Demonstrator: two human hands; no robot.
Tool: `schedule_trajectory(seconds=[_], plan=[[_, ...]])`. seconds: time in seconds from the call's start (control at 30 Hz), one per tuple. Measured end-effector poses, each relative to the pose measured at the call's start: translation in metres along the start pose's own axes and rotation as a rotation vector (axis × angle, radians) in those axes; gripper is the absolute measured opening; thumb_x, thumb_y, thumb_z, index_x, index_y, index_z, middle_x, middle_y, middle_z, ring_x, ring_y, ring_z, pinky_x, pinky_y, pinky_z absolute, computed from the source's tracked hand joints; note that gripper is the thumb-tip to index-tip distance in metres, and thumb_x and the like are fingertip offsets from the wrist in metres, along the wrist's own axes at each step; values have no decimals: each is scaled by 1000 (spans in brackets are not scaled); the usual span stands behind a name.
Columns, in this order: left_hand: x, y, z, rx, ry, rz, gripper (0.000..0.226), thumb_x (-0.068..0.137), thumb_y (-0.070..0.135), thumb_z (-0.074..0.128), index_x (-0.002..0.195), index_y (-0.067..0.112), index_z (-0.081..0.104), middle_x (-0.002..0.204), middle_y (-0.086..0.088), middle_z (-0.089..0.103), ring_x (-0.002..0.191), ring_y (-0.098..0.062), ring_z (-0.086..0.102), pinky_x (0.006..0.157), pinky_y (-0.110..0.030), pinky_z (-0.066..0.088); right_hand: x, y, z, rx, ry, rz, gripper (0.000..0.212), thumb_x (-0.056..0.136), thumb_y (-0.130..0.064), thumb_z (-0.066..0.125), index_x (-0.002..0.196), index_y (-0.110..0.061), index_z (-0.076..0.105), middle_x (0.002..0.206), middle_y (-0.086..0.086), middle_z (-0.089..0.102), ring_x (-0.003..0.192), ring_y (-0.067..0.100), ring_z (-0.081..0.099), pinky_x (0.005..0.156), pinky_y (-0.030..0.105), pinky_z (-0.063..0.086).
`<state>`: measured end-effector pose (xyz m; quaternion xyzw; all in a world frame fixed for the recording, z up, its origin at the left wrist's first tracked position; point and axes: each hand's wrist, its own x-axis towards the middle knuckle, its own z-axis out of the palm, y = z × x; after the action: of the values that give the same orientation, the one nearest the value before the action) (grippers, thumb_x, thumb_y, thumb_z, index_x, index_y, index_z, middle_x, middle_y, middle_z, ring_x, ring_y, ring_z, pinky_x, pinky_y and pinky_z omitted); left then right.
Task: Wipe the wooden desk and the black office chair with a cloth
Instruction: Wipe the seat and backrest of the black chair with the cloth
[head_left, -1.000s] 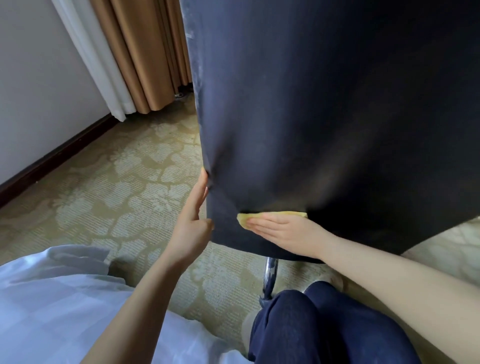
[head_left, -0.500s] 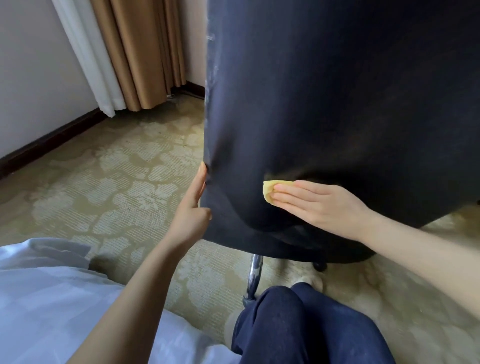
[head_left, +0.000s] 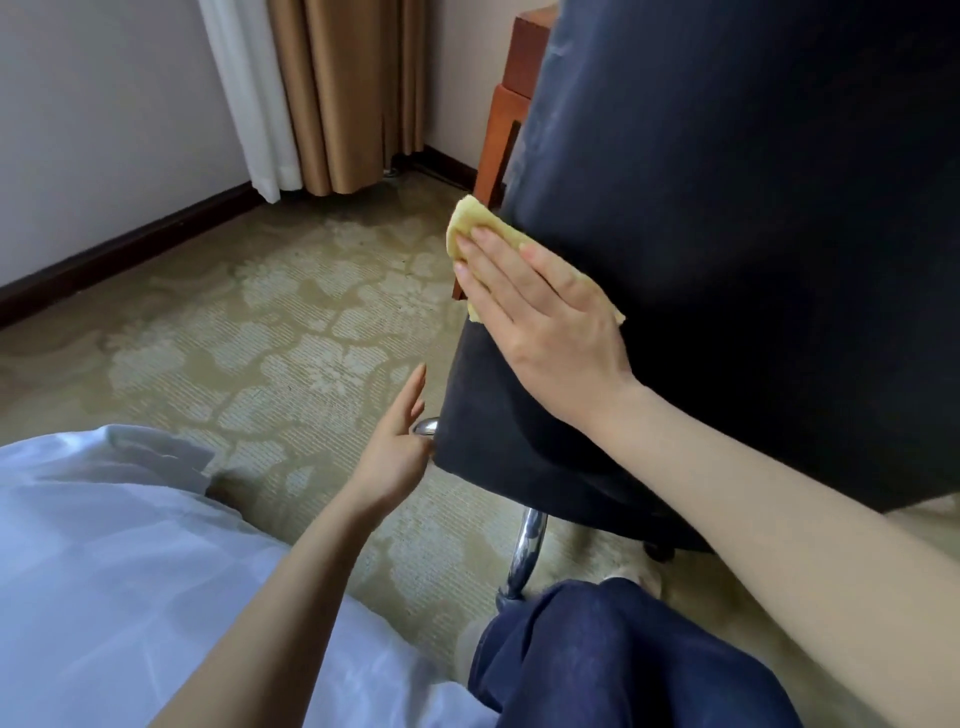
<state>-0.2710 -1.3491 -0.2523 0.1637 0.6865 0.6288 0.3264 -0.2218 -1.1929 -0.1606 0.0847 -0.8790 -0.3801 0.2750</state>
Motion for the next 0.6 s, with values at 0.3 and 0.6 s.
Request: schedule_trajectory(seconds=[0.3,0.6], plan=[[-6,-33,-18,161,24,-100,88,78,-22,35,150,25,17,157,5,18,143,-12,18,117,-42,21,-42,-66,60,-76,-367,-351,56,94,-13,2,148,2,3,158,14,1,146,27,-3,113,42,-11],[14,5,8,242,-47,80,96,78,-19,41,141,49,12,147,32,4,135,13,6,108,-8,14,-132,-77,93,-194,-586,-706,63,101,-23,30,147,3,-5,150,14,-21,139,32,-22,97,51,-27]])
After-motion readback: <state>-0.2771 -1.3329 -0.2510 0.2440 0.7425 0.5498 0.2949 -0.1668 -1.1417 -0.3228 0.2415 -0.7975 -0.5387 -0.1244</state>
